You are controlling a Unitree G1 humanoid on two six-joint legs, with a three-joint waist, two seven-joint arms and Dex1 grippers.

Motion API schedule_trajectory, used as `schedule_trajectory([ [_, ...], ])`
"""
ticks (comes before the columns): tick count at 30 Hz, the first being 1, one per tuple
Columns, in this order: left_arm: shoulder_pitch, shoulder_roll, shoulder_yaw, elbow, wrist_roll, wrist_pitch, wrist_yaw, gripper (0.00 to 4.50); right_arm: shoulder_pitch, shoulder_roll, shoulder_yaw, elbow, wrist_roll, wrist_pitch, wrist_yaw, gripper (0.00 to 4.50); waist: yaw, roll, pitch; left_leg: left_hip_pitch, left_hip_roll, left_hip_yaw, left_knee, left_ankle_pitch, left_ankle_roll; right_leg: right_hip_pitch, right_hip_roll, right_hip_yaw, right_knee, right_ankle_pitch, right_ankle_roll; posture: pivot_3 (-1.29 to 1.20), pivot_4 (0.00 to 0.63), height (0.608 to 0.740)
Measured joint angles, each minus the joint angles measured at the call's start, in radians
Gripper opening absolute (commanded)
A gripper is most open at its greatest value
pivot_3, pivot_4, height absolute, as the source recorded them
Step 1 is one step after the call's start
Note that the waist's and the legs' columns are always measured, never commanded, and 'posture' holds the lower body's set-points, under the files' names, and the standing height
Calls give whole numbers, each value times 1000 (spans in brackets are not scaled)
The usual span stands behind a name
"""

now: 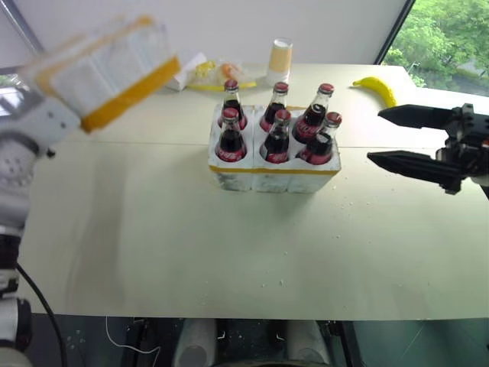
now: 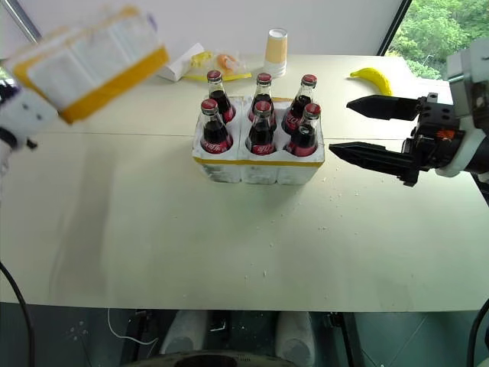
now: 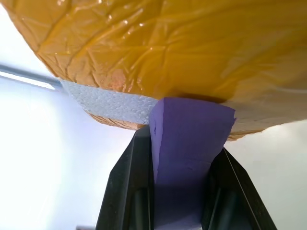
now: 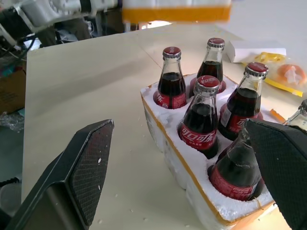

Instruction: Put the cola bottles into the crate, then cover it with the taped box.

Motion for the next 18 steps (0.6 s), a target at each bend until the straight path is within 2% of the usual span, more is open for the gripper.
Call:
schedule_trajectory([
  [4, -165, -55, -5, -57, -90, -72, -95, 650, 11, 1, 0, -1, -11, -4, -1, 4500, -3, 0, 0, 2, -3, 1, 0, 0, 0, 2, 0, 0, 0, 0, 0, 0, 150, 740],
  [10, -204, -164, -141, -155, -189, -181, -326, 650, 29, 3, -1, -6, -11, -4, -13, 4500, -3, 0, 0, 2, -3, 3, 1, 0, 0, 3, 1, 0, 0, 0, 1, 0, 150, 740],
  [14, -230, -177, -193, -143, -194, -260, -412, 650, 35, 8, -3, -15, -10, -4, -31, 4500, -6, 0, 0, 3, -2, 3, 1, 1, 0, 3, 1, 0, 0, 0, 1, 0, 150, 740],
  [18, -290, -177, -229, -40, -154, -393, -453, 650, 46, 15, -21, -32, 3, 0, -56, 4500, -4, 0, 0, 3, -3, 2, 1, 1, 0, 3, 1, 0, -1, 0, 1, 0, 150, 740],
])
